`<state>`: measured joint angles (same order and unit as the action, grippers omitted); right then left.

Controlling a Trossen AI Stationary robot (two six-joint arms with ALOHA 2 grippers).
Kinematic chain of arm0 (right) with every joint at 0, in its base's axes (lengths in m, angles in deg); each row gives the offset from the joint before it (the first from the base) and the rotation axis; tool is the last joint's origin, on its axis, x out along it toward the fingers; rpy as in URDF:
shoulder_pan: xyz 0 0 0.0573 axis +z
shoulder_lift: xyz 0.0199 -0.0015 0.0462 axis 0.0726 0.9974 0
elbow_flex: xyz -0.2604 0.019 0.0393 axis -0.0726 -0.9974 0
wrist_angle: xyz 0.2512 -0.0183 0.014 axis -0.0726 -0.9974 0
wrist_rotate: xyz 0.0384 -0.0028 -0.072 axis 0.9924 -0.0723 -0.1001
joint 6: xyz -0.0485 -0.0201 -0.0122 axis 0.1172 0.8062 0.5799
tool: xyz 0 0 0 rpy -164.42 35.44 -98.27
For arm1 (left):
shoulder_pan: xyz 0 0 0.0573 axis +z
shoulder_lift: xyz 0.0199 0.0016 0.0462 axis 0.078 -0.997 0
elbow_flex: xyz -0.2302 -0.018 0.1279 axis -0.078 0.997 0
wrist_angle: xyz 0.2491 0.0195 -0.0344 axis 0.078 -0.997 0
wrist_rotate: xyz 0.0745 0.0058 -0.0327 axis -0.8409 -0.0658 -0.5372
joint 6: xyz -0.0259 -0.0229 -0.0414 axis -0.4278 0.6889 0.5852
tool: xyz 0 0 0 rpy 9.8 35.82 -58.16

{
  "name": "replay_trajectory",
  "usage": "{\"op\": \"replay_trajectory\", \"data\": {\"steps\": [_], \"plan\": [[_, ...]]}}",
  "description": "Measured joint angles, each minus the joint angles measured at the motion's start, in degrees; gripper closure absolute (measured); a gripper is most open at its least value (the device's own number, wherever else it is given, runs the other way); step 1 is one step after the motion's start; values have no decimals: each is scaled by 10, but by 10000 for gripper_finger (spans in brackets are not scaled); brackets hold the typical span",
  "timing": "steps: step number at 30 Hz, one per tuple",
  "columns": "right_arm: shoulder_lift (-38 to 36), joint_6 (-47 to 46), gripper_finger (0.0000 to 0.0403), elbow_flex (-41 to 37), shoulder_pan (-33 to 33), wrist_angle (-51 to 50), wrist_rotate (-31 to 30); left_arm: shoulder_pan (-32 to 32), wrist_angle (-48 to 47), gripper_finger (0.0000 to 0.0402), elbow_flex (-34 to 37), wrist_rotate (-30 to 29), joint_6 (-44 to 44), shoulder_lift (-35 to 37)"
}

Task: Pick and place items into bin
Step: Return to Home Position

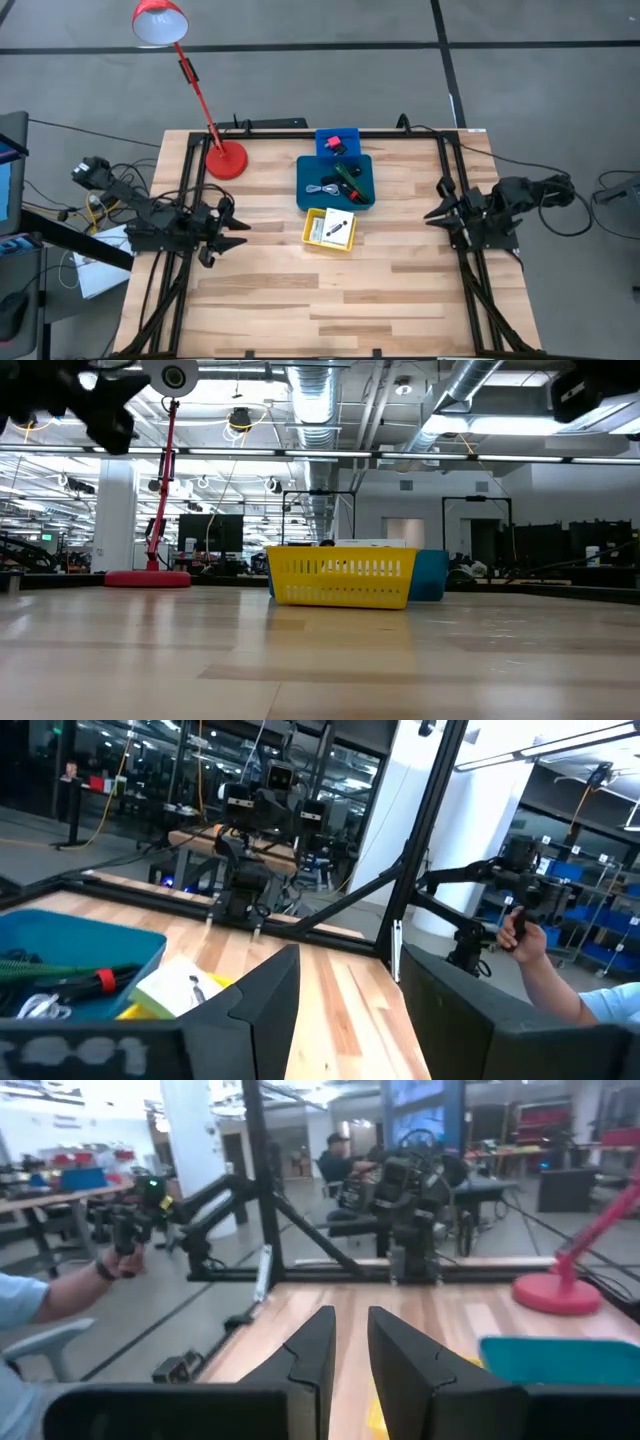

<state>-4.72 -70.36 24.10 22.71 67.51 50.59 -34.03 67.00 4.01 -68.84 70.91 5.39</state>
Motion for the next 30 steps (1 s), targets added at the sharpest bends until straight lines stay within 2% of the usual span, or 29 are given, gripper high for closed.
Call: {"op": "replay_trajectory", "data": {"steps": [5,10,14,17,21,25,27,30], "plan": [[-38,-1,344,-17,-24,-17,0,0,-27,235,27,-9,12,40],[-36,-20,344,-44,-38,0,-4,0,-47,235,27,-49,19,46],[-36,-33,344,-85,-47,26,1,0,-27,235,27,-98,-15,47],[-36,-35,344,-121,-48,77,41,0,1,235,28,-120,-57,46],[-36,-19,344,-157,-48,159,125,0,67,235,28,-72,-132,46],[-37,-15,344,-160,-48,176,164,0,91,235,28,11,-179,47],[-37,-15,344,-160,-48,172,184,0,64,235,28,20,-171,46],[-37,-15,344,-160,-47,153,196,0,3,235,28,-7,-120,44]]}}
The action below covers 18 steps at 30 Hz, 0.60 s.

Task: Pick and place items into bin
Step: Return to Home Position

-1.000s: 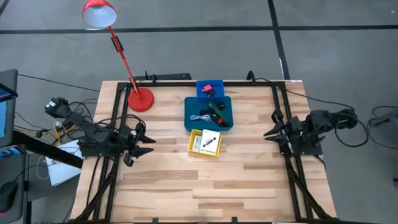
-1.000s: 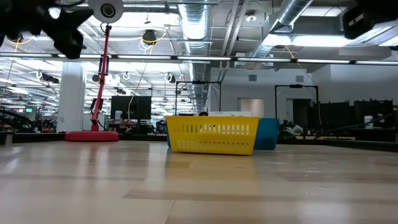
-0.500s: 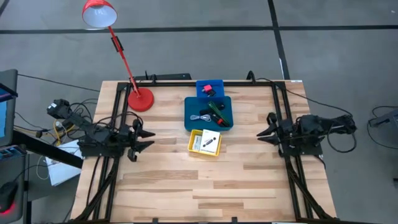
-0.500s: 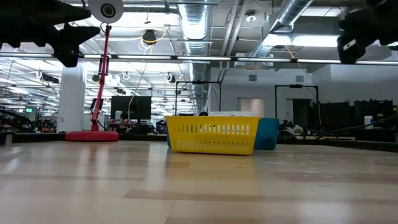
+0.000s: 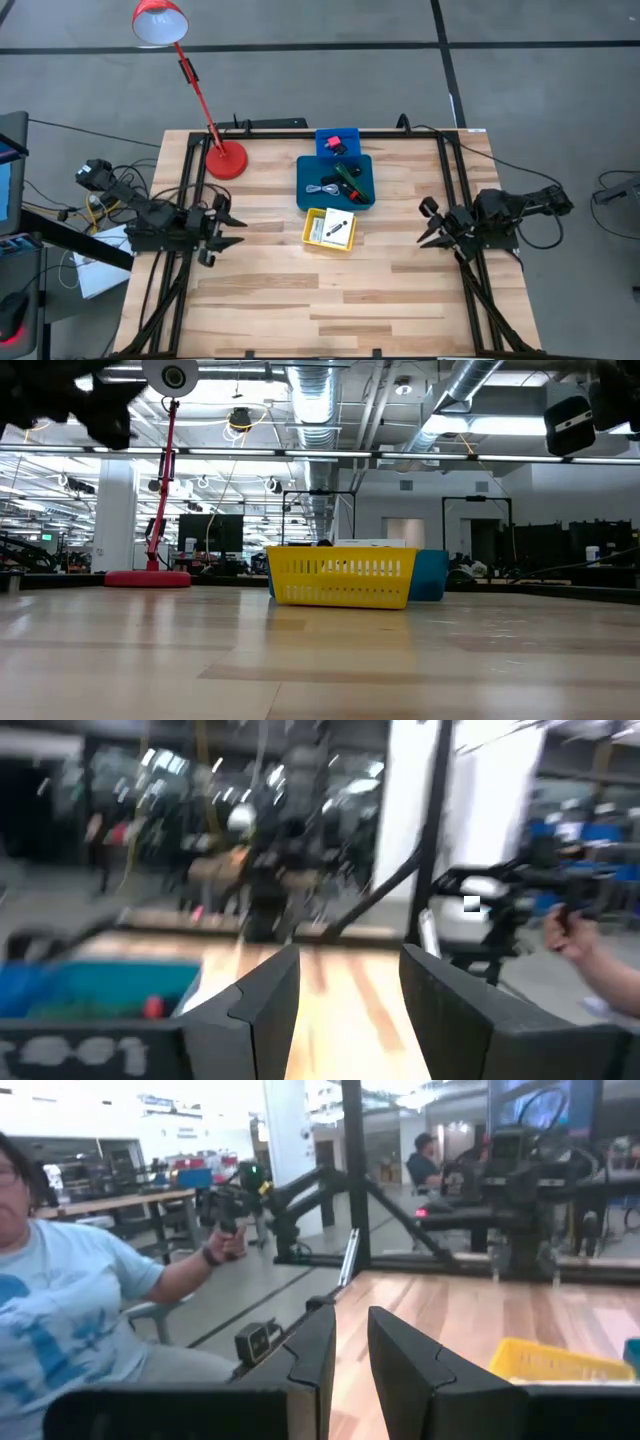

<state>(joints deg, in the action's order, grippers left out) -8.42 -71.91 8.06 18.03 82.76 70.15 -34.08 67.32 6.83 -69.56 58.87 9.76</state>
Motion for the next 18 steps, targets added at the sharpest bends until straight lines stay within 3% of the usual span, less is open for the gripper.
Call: {"op": "replay_trajectory", "data": {"steps": [5,18], "plan": [[0,4,344,-14,4,-5,2,0,-62,235,0,-52,66,-7],[3,20,344,-39,-16,1,-30,0,-178,235,1,-113,124,-7]]}}
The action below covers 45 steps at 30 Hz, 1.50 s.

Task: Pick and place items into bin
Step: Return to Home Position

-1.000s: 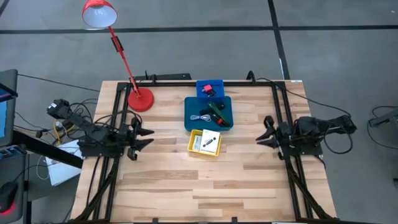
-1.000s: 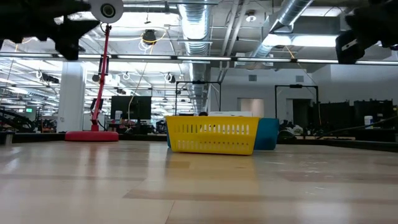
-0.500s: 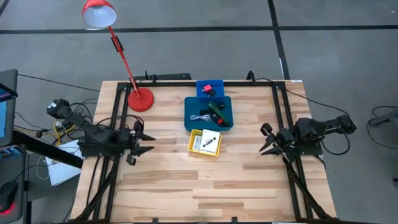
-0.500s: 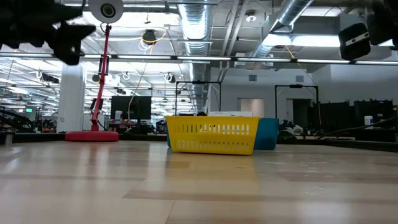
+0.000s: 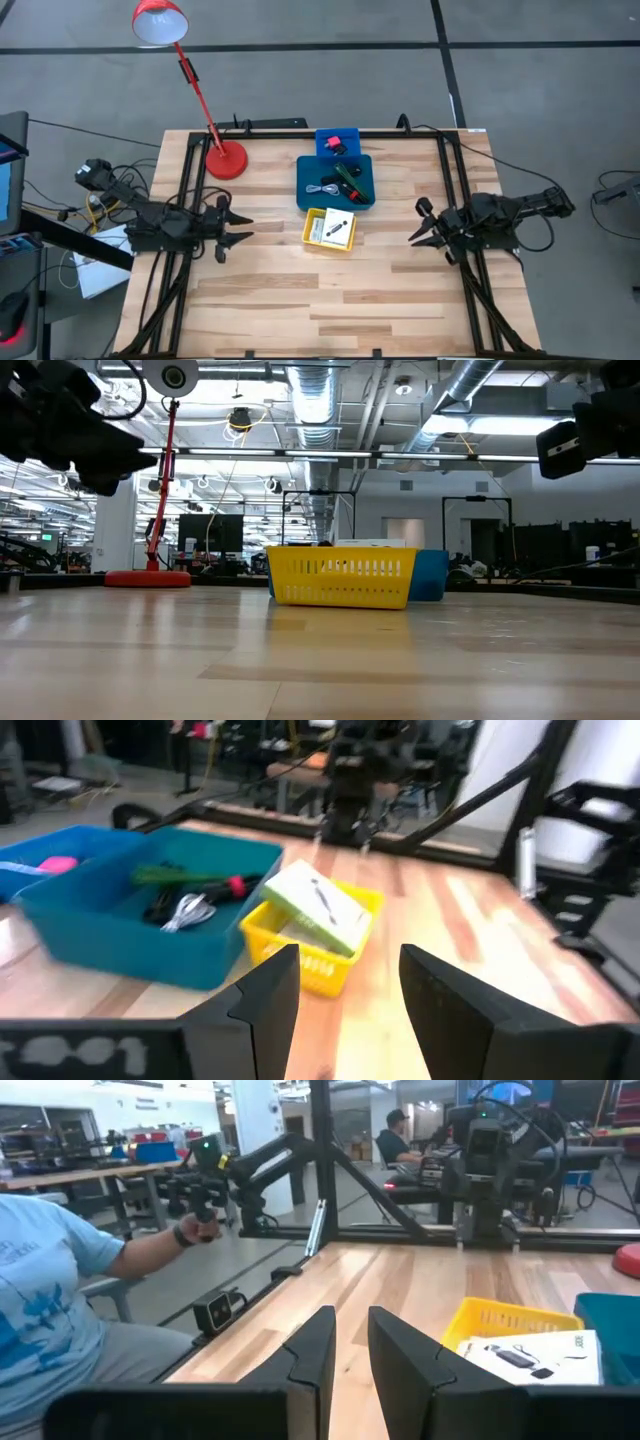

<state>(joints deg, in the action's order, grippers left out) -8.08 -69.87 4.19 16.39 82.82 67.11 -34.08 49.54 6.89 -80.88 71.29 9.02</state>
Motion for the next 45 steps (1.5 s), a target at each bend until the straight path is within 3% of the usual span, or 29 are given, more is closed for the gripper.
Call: {"op": "replay_trajectory", "data": {"steps": [7,12,21,31,38,45], "plan": [[20,0,344,0,0,-2,-9,0,-12,235,0,-10,10,0],[22,-46,344,0,0,-1,-9,0,-16,235,0,-5,71,0],[22,-80,344,0,0,-2,-9,0,-81,235,0,0,42,0],[22,-80,344,0,0,-2,-9,0,-84,235,0,1,42,2],[22,-80,344,0,0,-1,-9,20,-84,235,0,2,42,58],[20,-81,344,0,0,-1,-9,98,-83,235,1,2,42,154]]}}
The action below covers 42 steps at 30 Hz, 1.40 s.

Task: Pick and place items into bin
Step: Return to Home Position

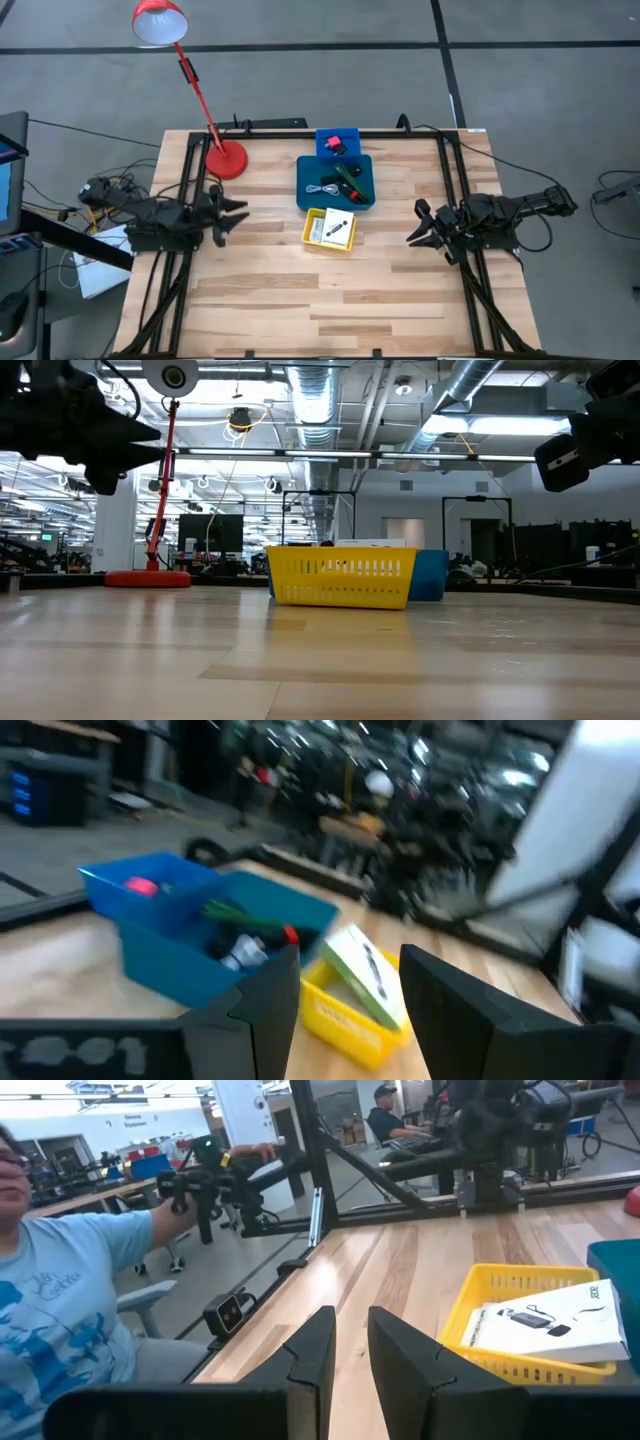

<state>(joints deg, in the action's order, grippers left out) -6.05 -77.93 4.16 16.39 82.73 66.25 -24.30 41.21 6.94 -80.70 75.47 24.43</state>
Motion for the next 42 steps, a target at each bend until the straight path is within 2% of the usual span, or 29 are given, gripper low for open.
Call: {"op": "replay_trajectory", "data": {"steps": [4,10,42], "plan": [[0,0,344,0,0,0,0,60,1,235,0,-1,0,46],[0,-1,344,-18,0,50,0,105,1,235,0,-4,-1,44],[0,0,344,-18,0,52,0,107,1,235,0,-3,-1,43]]}}
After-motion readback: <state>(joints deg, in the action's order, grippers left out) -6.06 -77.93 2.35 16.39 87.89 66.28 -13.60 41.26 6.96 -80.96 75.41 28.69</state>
